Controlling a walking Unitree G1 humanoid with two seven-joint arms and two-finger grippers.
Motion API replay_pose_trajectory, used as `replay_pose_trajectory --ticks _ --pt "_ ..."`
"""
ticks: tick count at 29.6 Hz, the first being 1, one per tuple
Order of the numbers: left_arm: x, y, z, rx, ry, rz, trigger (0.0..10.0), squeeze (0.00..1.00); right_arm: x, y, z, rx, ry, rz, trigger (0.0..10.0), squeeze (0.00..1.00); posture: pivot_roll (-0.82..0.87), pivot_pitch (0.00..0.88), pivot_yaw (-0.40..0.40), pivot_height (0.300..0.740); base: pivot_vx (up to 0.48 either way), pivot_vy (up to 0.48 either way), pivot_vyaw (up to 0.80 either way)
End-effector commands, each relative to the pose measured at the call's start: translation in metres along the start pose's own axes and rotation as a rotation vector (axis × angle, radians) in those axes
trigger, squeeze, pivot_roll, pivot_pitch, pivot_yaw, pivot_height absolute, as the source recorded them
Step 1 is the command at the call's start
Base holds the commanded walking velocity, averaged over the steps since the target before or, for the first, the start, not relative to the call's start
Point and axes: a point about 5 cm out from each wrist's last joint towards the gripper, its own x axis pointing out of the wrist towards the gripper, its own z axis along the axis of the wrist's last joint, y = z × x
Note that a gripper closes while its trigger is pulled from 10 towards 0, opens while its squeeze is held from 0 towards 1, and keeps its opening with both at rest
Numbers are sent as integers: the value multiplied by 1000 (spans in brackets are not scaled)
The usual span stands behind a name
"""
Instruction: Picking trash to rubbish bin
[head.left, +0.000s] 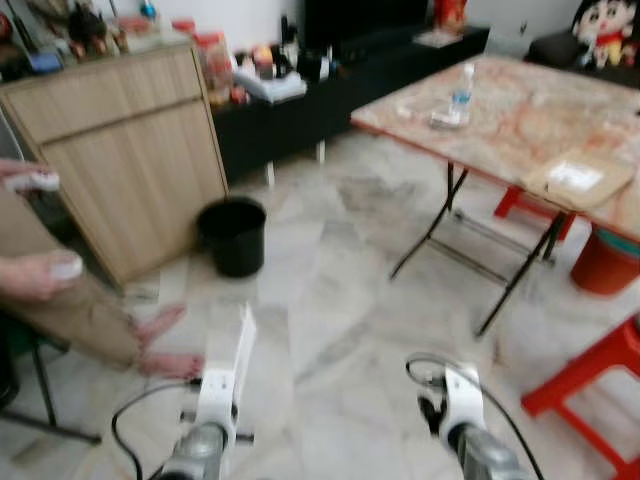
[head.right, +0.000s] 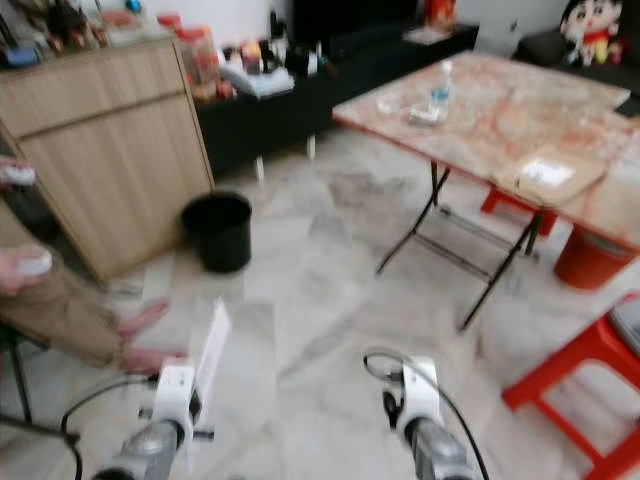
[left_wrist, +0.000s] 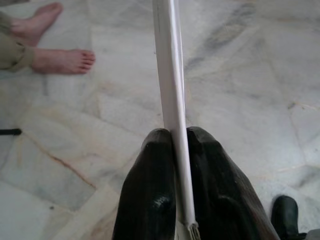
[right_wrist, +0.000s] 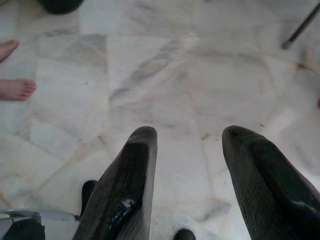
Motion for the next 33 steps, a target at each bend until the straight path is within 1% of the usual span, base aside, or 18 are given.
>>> replay_pose_trajectory --ticks 1,7,12,13,23,33 --pt "0 -2 1 22 3 -4 10000 0 -2 -7 -6 -2 25 -25 10000 0 -11 44 -40 740 480 0 0" --pt "-1 -2 -5 15 22 2 10000 0 -4 -9 -11 -11 37 -30 10000 0 -11 50 -46 740 480 0 0" --pt "-1 -2 -6 16 23 3 10000 0 -4 -9 -10 -15 34 -33 10000 0 -11 50 -46 740 480 0 466" --pt "-1 -3 -5 15 23 3 10000 0 -4 -9 -10 -11 31 -33 10000 0 -9 63 -54 740 480 0 656" --pt "-1 -4 -7 4 24 6 10000 0 -2 -8 -4 16 18 -35 10000 0 -9 75 -60 740 480 0 0" --pt "-1 -2 -7 -3 22 12 10000 0 -2 -8 -5 18 21 -37 10000 0 -3 75 -58 740 480 0 0"
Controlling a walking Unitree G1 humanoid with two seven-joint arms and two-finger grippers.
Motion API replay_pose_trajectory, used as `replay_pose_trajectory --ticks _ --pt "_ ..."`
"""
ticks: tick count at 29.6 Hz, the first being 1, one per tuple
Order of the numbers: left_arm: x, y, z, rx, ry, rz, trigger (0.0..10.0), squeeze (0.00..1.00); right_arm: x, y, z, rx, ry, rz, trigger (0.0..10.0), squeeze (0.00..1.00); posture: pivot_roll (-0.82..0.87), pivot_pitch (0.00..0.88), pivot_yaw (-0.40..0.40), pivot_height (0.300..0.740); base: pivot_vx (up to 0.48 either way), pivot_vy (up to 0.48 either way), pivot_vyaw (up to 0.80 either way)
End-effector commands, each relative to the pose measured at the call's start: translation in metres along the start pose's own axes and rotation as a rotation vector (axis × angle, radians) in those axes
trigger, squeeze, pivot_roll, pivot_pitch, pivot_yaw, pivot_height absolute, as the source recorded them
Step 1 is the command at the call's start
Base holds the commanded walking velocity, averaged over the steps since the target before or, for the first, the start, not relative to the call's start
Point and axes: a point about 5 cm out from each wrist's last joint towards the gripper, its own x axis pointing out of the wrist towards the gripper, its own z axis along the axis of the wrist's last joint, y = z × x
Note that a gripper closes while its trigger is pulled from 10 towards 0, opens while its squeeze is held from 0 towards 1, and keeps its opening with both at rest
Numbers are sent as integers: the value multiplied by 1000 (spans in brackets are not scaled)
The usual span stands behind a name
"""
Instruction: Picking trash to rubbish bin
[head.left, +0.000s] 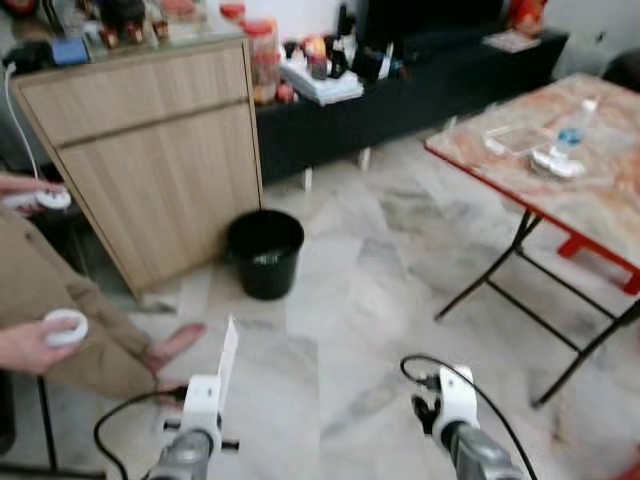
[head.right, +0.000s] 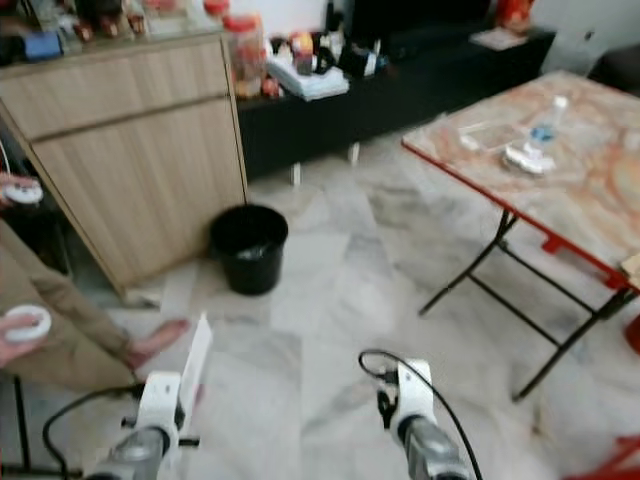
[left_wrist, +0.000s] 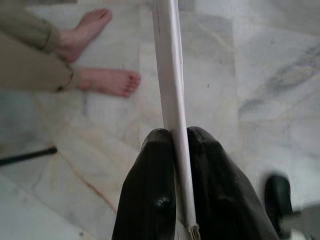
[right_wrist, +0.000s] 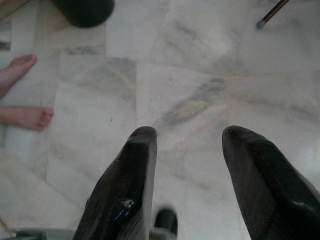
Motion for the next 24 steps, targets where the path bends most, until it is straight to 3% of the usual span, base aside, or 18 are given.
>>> replay_pose_trajectory --ticks 1,19,24 --pt "0 -9 1 1 -9 -22 10000 0 -2 -10 -4 3 12 -30 10000 0 -3 76 -58 740 480 0 0" --pt "0 -8 2 -1 -15 -22 10000 0 -2 -8 -4 -6 2 -25 10000 0 4 78 -53 740 480 0 0" --pt "0 -8 2 -1 -17 -22 10000 0 -2 -7 -4 -8 5 -21 10000 0 7 78 -53 740 480 0 739"
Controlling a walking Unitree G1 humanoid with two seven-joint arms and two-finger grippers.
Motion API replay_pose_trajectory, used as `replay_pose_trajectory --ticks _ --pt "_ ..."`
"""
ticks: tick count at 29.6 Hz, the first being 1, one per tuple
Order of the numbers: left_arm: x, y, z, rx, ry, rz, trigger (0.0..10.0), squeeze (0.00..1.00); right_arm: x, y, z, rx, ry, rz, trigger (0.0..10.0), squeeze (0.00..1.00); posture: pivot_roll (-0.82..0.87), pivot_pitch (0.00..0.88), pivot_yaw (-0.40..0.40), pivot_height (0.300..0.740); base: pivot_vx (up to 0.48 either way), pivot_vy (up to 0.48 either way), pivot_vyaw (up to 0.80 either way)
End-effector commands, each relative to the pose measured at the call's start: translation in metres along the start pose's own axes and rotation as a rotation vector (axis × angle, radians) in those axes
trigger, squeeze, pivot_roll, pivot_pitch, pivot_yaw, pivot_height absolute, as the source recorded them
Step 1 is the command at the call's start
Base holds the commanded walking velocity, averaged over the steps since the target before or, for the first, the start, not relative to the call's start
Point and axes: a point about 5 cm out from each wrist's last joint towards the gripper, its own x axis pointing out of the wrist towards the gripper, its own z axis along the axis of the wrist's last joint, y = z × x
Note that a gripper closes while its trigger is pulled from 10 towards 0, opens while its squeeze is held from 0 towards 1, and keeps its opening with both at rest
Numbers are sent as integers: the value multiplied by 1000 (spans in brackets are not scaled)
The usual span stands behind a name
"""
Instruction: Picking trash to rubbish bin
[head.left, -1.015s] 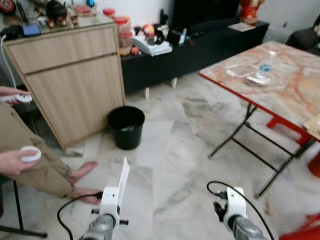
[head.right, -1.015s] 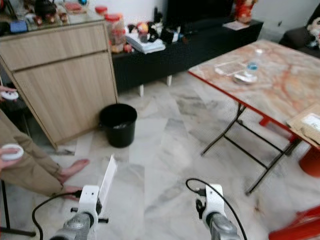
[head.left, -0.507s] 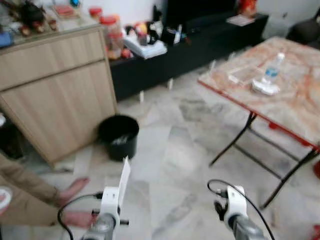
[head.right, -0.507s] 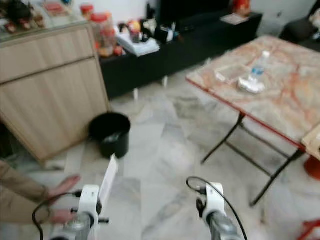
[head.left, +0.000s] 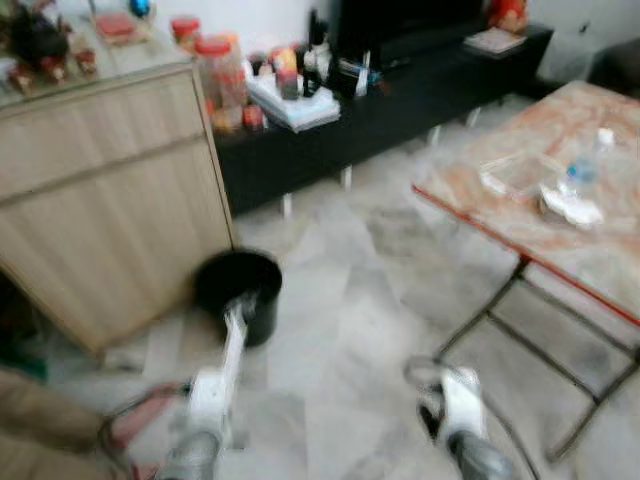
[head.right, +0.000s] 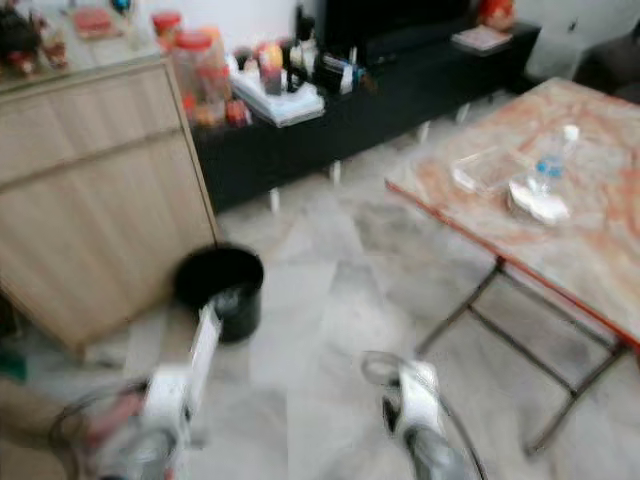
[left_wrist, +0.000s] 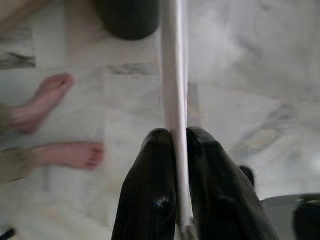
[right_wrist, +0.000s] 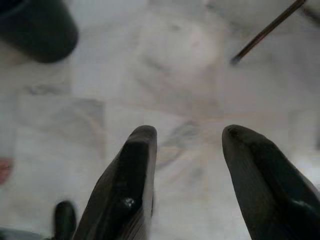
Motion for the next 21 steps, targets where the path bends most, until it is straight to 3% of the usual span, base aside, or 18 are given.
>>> replay_pose_trajectory --ticks 1,18,21 --pt "-1 15 -3 17 8 38 10000 0 3 13 7 10 -24 30 10000 0 7 78 -53 740 480 0 0" --pt "-1 14 -3 22 4 33 10000 0 3 12 6 9 -22 23 10000 0 6 69 -43 740 480 0 0" --pt "-1 14 -3 24 3 31 10000 0 3 14 5 -14 -18 32 10000 0 14 57 -40 740 480 0 621"
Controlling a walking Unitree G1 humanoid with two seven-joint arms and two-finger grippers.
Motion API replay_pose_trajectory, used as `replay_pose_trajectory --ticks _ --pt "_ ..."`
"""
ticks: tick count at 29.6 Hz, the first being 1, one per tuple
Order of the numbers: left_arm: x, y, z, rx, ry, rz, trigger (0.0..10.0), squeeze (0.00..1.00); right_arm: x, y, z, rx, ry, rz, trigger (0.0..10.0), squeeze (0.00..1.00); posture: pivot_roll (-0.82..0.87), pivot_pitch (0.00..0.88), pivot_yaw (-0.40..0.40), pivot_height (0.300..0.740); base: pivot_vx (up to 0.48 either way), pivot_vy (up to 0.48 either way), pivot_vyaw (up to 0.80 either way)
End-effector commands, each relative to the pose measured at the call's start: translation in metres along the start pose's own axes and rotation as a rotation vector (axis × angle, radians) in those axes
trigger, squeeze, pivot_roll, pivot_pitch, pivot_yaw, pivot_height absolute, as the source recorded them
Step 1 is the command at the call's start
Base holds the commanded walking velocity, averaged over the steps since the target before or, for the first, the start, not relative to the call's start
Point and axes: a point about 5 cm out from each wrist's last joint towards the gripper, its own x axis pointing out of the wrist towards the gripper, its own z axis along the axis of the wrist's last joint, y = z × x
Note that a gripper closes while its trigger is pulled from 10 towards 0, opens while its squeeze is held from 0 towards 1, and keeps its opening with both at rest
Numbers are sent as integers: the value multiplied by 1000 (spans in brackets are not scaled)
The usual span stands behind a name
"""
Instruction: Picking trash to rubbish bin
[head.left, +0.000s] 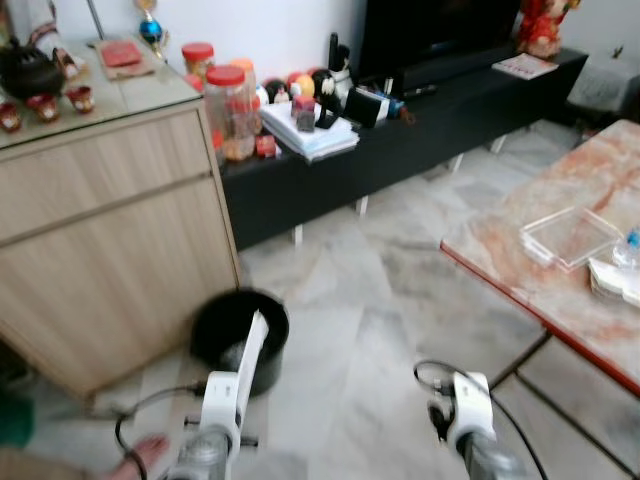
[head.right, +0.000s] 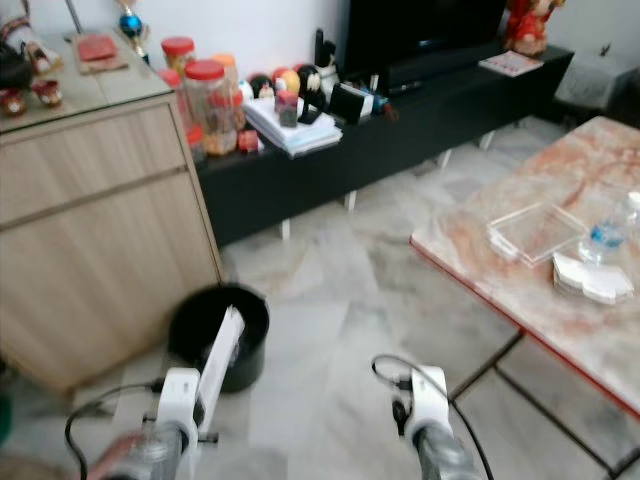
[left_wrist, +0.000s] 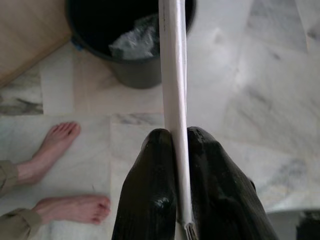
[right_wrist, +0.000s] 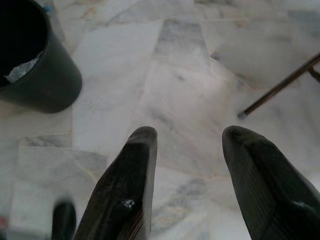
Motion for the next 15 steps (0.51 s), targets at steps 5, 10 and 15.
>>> replay_pose_trajectory --ticks 5,10,15 --pt "-1 8 -4 22 11 16 10000 0 2 11 4 -6 -14 29 10000 0 14 51 -41 740 480 0 565" --pt "-1 7 -2 20 6 15 10000 0 2 10 4 2 -14 26 10000 0 14 50 -45 740 480 0 0" --pt "0 7 -1 17 3 15 10000 0 2 9 6 -12 -16 28 10000 0 11 60 -53 740 480 0 0"
